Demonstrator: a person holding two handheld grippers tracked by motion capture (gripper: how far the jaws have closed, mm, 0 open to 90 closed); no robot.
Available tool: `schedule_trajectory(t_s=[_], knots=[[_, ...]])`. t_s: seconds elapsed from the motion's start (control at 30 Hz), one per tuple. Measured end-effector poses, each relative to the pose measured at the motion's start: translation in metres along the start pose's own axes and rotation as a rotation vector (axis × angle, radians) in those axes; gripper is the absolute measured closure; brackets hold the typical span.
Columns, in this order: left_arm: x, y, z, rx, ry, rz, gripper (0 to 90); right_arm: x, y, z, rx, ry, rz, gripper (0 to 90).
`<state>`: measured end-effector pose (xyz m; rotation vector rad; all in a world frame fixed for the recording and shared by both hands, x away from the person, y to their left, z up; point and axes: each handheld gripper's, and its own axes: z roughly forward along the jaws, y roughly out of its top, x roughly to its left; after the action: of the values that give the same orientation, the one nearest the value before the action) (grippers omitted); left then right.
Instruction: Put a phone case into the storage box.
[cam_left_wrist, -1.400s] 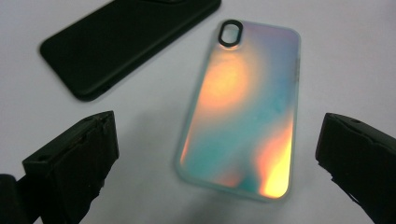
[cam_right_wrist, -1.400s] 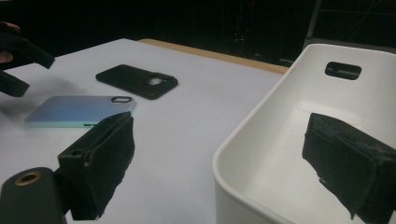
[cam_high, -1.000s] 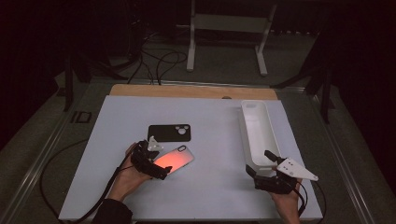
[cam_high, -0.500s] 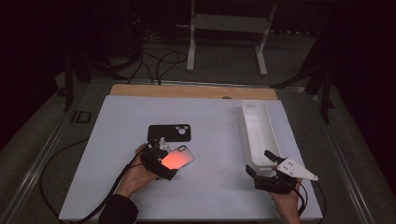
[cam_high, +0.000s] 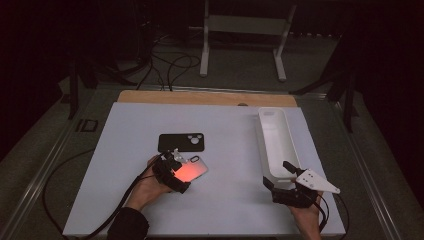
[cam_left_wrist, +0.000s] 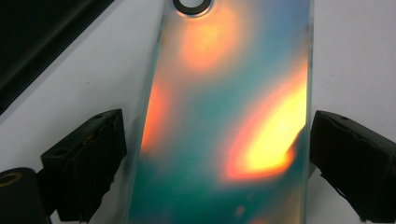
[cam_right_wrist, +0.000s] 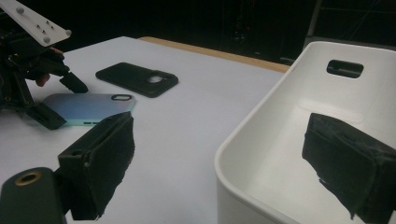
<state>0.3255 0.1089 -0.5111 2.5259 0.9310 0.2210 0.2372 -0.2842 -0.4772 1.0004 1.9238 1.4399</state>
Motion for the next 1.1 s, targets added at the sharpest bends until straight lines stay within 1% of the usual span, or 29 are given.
schedule_trajectory(t_s=[0.2,0.4,0.5,0.67,0.77,0.83,0.97,1.1], knots=[[0.0000,0.0054,0.0005,0.045,-0.002,0.002,6.8,0.0012,0.0000,0.0007,0.003,0.003,0.004,9.0],[0.0004,0.0073,-0.0003,0.058,-0.012,0.016,10.9,0.0011,0.0001,0.0009,0.004,0.004,0.007,9.0],[-0.0013,0.0076,-0.0019,0.054,-0.013,0.027,15.0,0.0011,0.0006,0.0008,0.003,0.002,0.006,9.0],[-0.0016,0.0061,-0.0026,0.043,-0.014,0.027,15.8,0.0012,0.0014,0.0006,-0.003,0.003,0.006,9.0],[-0.0011,0.0051,-0.0029,0.032,-0.016,0.025,16.1,0.0007,0.0023,0.0007,-0.008,0.012,0.017,9.0],[-0.0005,0.0045,-0.0031,0.023,-0.019,0.020,16.3,-0.0005,0.0035,0.0004,-0.020,0.027,0.038,9.2],[0.0008,0.0036,-0.0031,-0.007,-0.015,-0.008,16.6,-0.0028,0.0048,-0.0007,-0.022,0.026,0.050,9.3],[0.0001,0.0043,-0.0039,-0.023,-0.002,-0.019,16.6,-0.0036,0.0056,-0.0008,-0.024,0.026,0.046,9.3]])
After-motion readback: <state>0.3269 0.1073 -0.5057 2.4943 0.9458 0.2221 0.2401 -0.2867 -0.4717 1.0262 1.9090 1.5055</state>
